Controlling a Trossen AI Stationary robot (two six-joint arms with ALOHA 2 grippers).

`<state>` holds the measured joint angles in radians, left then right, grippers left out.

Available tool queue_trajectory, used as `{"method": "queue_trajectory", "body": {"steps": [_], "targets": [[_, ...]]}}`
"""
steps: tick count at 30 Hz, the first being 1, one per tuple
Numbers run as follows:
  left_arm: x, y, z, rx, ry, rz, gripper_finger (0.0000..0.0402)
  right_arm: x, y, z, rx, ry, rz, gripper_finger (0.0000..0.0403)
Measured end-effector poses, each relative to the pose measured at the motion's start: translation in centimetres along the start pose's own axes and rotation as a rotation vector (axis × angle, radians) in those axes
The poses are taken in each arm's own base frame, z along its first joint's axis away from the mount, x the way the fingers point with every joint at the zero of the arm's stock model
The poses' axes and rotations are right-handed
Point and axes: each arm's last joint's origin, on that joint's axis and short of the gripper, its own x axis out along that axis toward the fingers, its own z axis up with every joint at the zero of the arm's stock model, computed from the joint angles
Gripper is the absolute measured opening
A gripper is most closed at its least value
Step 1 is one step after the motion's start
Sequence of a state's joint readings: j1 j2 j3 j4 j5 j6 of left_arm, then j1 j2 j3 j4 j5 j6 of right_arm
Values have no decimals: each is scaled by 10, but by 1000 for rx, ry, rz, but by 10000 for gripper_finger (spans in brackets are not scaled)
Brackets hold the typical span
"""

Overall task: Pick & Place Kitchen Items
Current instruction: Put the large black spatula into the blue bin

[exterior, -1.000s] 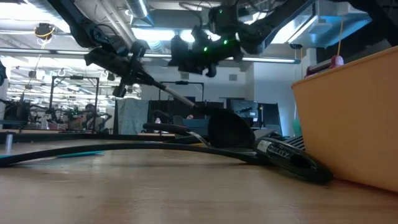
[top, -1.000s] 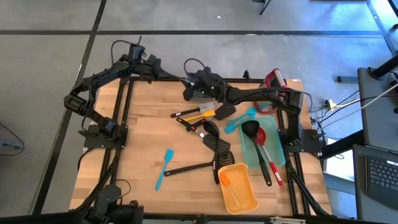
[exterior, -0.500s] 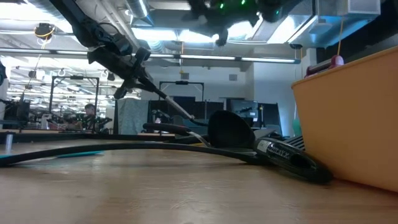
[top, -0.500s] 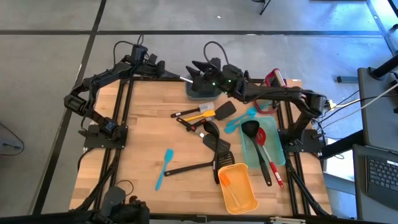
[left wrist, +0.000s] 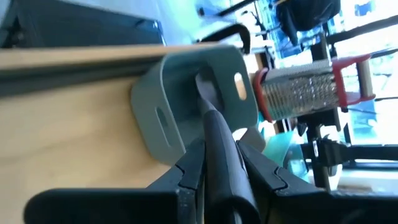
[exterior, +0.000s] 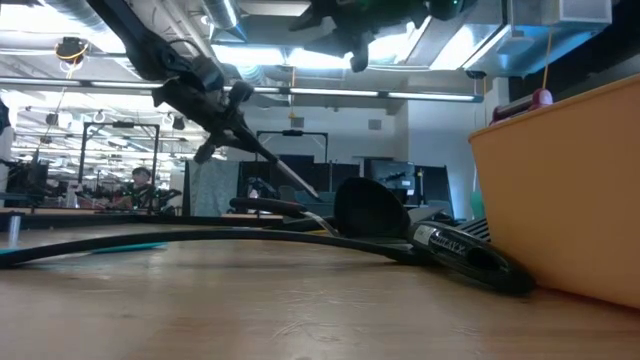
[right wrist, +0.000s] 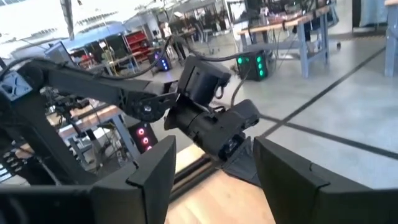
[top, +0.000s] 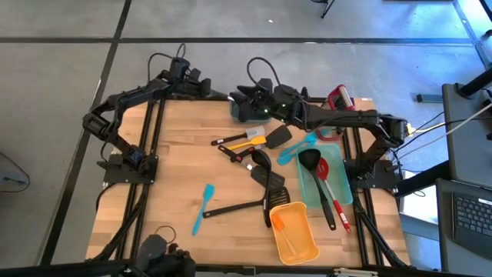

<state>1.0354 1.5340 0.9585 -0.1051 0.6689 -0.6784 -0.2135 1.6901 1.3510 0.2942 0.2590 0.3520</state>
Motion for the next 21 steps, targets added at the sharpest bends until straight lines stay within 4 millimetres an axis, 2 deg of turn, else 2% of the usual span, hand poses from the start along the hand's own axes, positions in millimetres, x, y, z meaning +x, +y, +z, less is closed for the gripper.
{"method": "queue_trajectory", "body": {"steps": [8, 21], "targets": [[26, -2, -9, -7, 37, -5, 57, -4, 7, 0, 18, -2, 22, 216], [26, -1, -6, 1, -7, 22, 65, -7, 14, 0, 23, -1, 39, 216]]}}
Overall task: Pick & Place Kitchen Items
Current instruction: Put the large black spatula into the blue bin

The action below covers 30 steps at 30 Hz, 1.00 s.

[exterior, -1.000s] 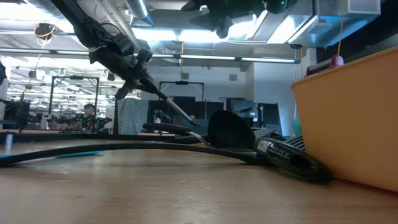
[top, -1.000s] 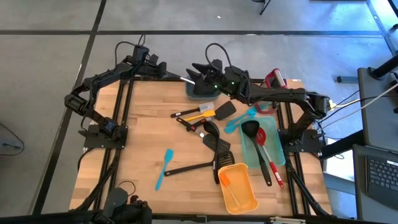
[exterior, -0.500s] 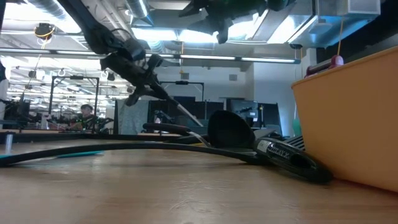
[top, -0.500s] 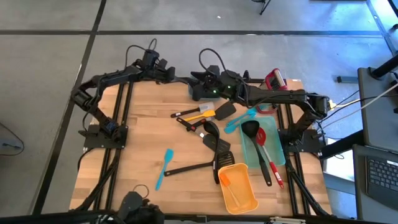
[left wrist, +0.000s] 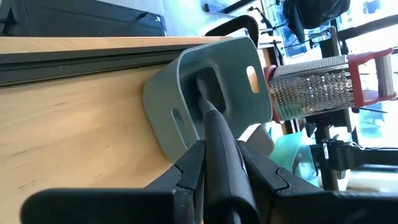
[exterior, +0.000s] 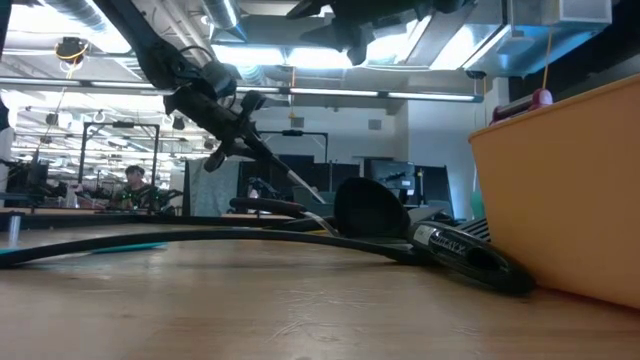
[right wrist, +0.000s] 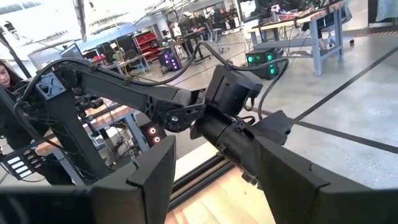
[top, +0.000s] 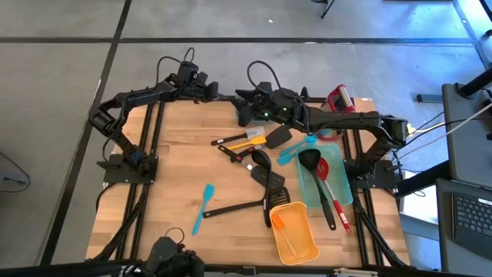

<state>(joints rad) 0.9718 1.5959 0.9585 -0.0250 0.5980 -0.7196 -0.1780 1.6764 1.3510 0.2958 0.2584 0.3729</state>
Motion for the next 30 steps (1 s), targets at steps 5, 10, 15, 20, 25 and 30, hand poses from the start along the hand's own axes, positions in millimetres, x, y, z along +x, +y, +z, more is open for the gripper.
{"method": "queue_trajectory", "body": {"steps": [5, 10, 15, 20, 25, 30], "targets": [[0, -2, 0, 27, 33, -49, 76, 0, 0, 0, 6, 0, 0, 216], [0, -1, -1, 14, 47, -55, 101, 0, 0, 0, 19, -1, 1, 216], [0, -1, -1, -1, 49, -53, 128, 0, 0, 0, 32, -1, 1, 216], [0, 0, -3, -17, 64, -40, 149, 0, 0, 0, 32, -1, 1, 216], [0, 1, -5, -20, 85, -40, 161, 0, 0, 1, 34, -7, 3, 216], [0, 1, -6, -18, 117, -67, 168, 0, 0, 1, 34, -9, 3, 216]]}}
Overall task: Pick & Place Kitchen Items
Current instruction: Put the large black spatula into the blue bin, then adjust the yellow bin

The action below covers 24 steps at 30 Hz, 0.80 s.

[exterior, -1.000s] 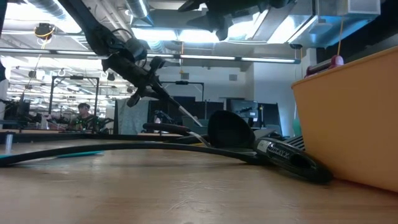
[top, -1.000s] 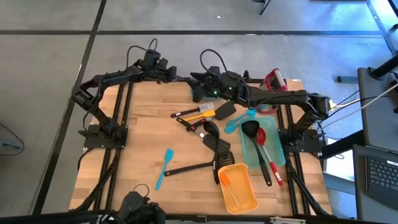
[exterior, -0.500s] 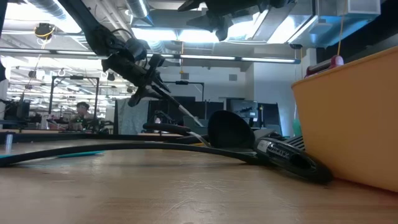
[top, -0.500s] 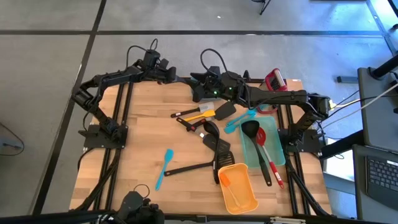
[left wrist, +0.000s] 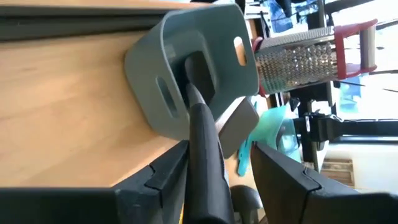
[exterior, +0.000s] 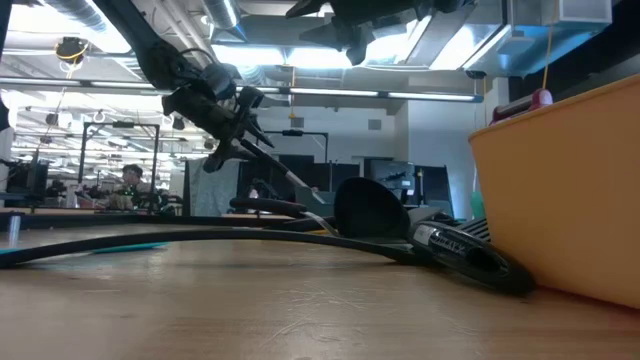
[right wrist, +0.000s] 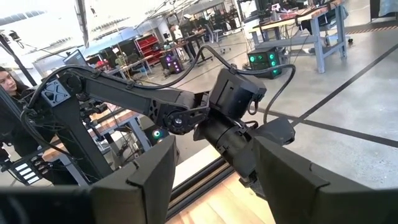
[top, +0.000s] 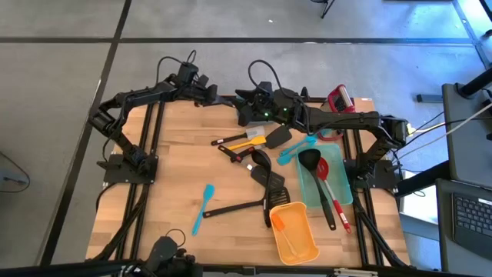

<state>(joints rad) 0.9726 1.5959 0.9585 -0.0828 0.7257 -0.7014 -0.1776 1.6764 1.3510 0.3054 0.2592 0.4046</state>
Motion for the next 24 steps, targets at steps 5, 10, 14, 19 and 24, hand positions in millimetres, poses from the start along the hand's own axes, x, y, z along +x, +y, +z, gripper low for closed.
{"method": "queue_trajectory", "body": {"steps": [5, 10, 14, 19, 24], "targets": [[-1, 4, -3, -11, 22, 29, 183, 0, 1, 1, 8, -13, 5, 216], [-3, 9, -4, -7, 21, 78, 209, 0, 1, 1, 19, -12, 5, 216], [-6, 11, -2, -7, 12, 91, 229, 0, 1, 1, 22, -12, 5, 216], [-12, 15, 2, -22, 27, 43, 239, 0, 0, 1, 37, -12, 4, 216], [-20, 19, 5, -59, 67, -36, 239, 0, 0, 1, 37, -13, 2, 216]]}}
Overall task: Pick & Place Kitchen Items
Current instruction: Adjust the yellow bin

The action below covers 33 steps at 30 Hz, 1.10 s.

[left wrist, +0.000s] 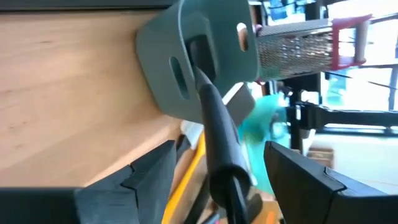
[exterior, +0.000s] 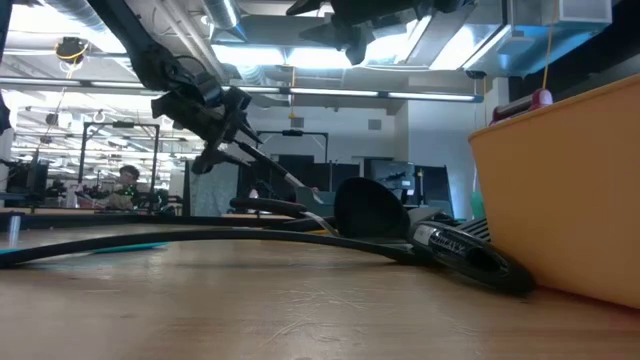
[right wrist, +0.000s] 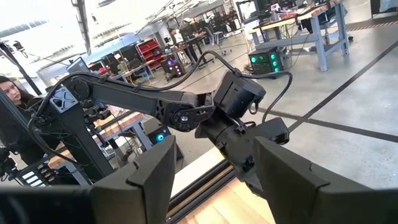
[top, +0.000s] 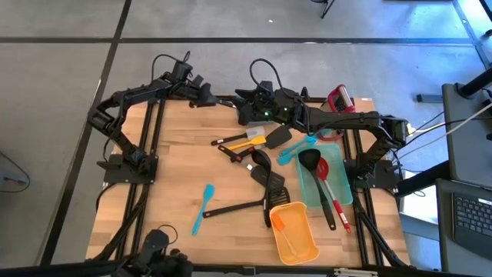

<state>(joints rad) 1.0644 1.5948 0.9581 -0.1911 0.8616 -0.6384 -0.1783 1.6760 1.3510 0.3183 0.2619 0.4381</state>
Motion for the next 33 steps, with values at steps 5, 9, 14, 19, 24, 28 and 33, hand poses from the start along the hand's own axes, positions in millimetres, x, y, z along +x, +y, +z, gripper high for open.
{"method": "queue_trajectory", "body": {"steps": [5, 9, 14, 19, 24, 28, 33], "targets": [[-10, 0, 1, 2, 7, -30, 239, 0, 0, 0, 0, -1, 0, 216], [-23, -2, -3, 18, 8, -11, 239, 0, 0, 0, 9, -5, 2, 216], [-37, -8, -14, 43, 21, 32, 239, 0, 1, 2, 18, -21, 12, 216], [-45, -26, -28, 100, 28, 53, 239, 0, 4, 4, 32, -22, 71, 216], [-45, -51, -43, 183, 42, 19, 239, -1, 8, 3, 136, 39, 200, 216], [-41, -71, -60, 264, 89, -24, 239, -2, 12, 2, 188, 111, 331, 216], [-31, -91, -84, 360, 176, -64, 239, -4, 16, 0, 266, 221, 475, 216]]}}
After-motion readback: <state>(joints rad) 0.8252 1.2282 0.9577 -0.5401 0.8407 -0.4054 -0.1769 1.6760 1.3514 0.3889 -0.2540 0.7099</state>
